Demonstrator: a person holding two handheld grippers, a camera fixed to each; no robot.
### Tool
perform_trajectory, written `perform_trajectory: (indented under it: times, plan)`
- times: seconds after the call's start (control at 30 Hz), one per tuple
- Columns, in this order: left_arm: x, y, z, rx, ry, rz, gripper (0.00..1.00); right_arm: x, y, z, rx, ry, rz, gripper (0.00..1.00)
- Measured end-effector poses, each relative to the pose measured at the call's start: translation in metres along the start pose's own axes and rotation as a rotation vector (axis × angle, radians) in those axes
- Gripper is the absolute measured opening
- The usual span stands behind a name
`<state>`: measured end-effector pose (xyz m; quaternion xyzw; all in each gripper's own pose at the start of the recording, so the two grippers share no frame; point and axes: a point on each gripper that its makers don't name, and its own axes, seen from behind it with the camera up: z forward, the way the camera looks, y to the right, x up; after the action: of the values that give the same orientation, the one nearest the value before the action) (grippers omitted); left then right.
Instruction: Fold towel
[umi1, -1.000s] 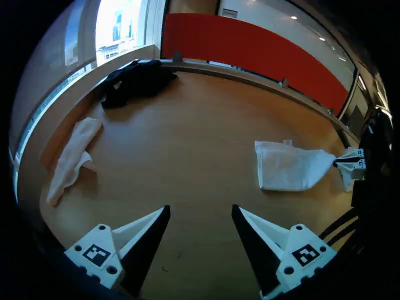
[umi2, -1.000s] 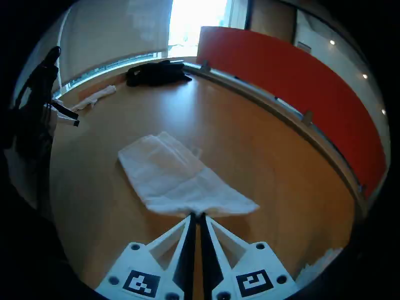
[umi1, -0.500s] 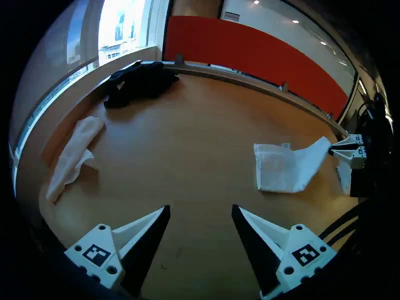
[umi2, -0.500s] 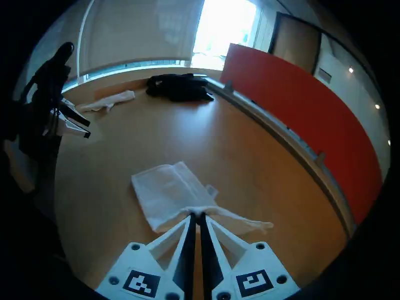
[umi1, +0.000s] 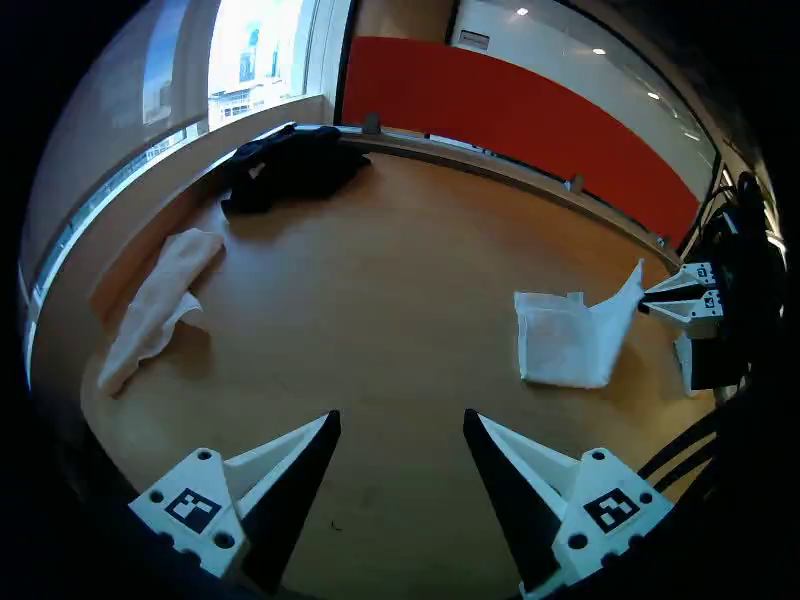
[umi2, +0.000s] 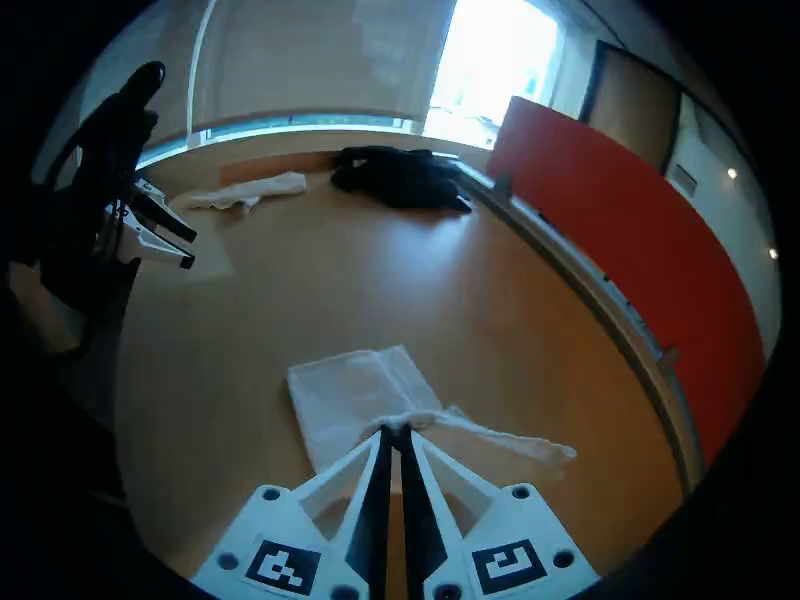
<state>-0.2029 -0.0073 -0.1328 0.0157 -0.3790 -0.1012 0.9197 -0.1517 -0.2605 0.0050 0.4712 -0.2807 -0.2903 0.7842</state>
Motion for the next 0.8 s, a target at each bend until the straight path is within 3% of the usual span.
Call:
perform_trajectory:
  times: [0.3, 0.5, 0.8]
  plan:
    - [-0.008, -0.013, -0.011, 0.029, 0.014, -0.056, 0.91, 0.016, -0.038, 0.05, 0.113, -0.019, -0.056, 0.06]
    - [-0.014, -0.023, -0.017, 0.047, 0.015, -0.093, 0.91, 0.003, -0.064, 0.084, 0.188, -0.057, -0.014, 0.06]
    - [-0.015, -0.027, -0.016, 0.053, 0.011, -0.104, 0.91, -0.008, -0.069, 0.089, 0.202, -0.081, -0.002, 0.07]
